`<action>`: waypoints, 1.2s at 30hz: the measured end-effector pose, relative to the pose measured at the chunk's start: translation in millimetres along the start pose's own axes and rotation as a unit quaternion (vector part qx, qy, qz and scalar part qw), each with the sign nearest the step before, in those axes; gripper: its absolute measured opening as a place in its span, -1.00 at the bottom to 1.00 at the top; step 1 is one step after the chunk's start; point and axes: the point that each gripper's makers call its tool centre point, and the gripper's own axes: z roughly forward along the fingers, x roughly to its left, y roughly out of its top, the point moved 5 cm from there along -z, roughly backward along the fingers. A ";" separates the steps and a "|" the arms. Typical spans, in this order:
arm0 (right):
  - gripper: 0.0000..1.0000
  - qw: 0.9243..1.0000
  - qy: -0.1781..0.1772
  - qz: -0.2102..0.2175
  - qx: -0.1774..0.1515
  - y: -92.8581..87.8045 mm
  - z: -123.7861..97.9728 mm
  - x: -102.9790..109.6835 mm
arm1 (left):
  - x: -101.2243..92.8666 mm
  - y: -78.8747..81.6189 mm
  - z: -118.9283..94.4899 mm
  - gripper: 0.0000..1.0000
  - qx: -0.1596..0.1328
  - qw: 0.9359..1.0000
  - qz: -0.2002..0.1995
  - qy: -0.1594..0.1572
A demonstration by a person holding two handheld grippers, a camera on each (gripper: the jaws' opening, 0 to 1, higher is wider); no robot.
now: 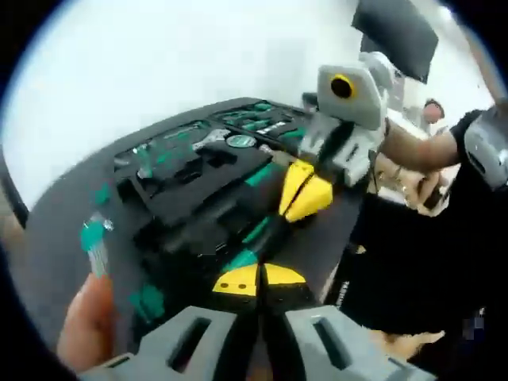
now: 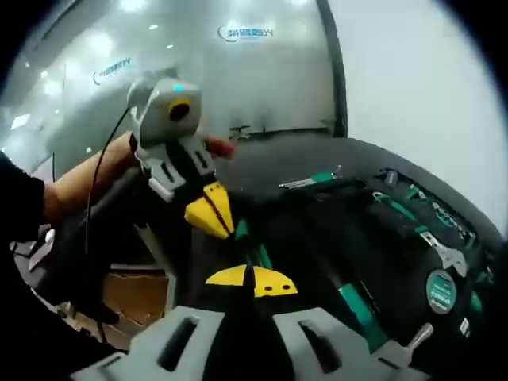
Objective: Pick up the tools and put them into their designated positions in the toolbox.
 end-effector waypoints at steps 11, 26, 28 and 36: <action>-1.00 0.997 -0.015 -0.036 0.074 6.0 11.6 -6.6 | -0.9 -21.5 14.1 -1.00 0.089 0.995 0.032 0.009; -1.00 0.997 0.012 0.006 0.076 7.3 13.6 -11.4 | 20.1 -28.2 -13.7 -1.00 0.143 0.988 0.009 0.050; -1.00 0.996 0.019 0.005 0.085 8.6 14.6 -14.2 | 18.7 -35.2 -5.8 -1.00 0.135 0.990 -0.041 0.026; -1.00 0.995 0.008 -0.028 0.096 9.2 17.2 -11.1 | 20.3 -38.6 2.1 -1.00 0.174 0.983 -0.048 0.018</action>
